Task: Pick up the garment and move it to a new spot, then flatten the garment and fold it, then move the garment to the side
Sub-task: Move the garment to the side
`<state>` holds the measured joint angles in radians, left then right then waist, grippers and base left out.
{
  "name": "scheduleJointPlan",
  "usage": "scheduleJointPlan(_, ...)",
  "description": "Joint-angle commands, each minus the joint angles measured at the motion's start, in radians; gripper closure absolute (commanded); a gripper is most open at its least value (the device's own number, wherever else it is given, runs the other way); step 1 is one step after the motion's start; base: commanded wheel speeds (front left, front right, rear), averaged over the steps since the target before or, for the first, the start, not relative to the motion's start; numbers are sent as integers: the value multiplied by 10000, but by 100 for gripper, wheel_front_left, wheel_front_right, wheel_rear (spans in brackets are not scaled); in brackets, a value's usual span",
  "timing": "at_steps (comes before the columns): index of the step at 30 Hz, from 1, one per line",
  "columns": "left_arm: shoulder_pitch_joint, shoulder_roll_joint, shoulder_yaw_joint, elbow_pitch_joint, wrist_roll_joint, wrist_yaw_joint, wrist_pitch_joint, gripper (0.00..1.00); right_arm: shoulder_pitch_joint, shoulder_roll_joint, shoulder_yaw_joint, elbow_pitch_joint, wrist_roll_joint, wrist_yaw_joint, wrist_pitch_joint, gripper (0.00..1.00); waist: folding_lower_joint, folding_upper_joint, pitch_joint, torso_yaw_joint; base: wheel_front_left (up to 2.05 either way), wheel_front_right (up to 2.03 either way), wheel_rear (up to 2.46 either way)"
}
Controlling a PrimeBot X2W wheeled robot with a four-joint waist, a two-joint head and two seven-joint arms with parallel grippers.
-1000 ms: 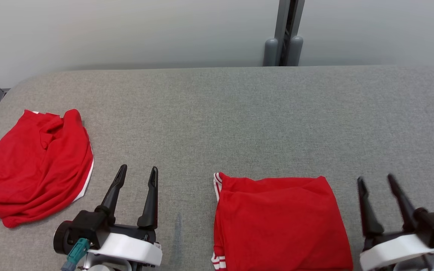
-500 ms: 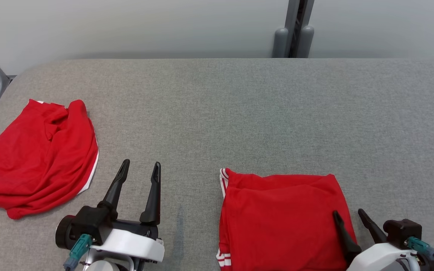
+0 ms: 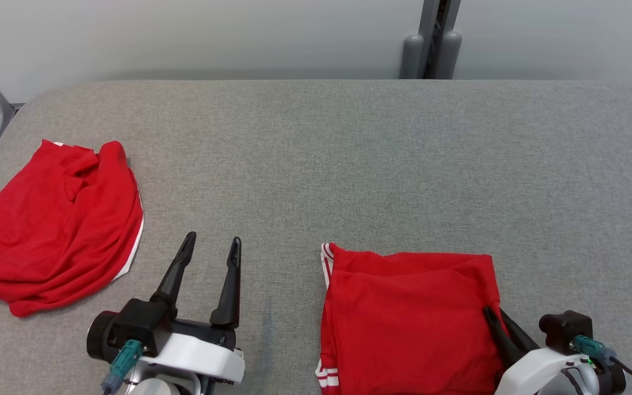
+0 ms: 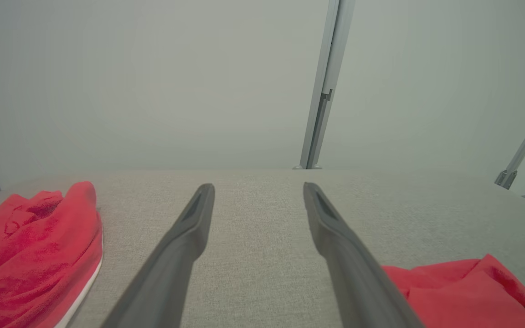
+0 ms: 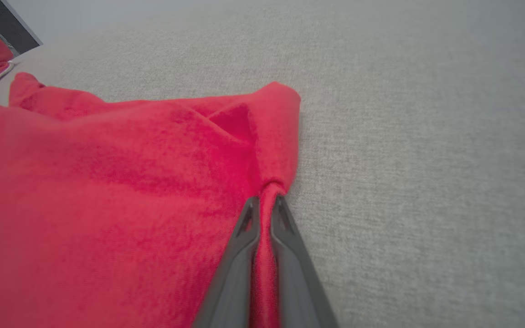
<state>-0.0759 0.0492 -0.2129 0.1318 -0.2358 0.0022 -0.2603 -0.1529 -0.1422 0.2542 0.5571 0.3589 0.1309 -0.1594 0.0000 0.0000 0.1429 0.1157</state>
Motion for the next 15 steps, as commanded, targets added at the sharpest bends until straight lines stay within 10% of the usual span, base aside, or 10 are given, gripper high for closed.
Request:
scheduleJointPlan(1, -205, 29, -70, 15, 122, -27, -52, 0, -97, -115, 67, 112, -140, -5, -113, 100, 0, 0, 0, -26, 0, 0, 0)
scheduleJointPlan(15, -486, 30, -837, -242, 555, -295, -51, 0, -1771, -1541, 944, -98, -1177, -8, -490, 100, 0, 0, 870, -1532, 0, 0, 0)
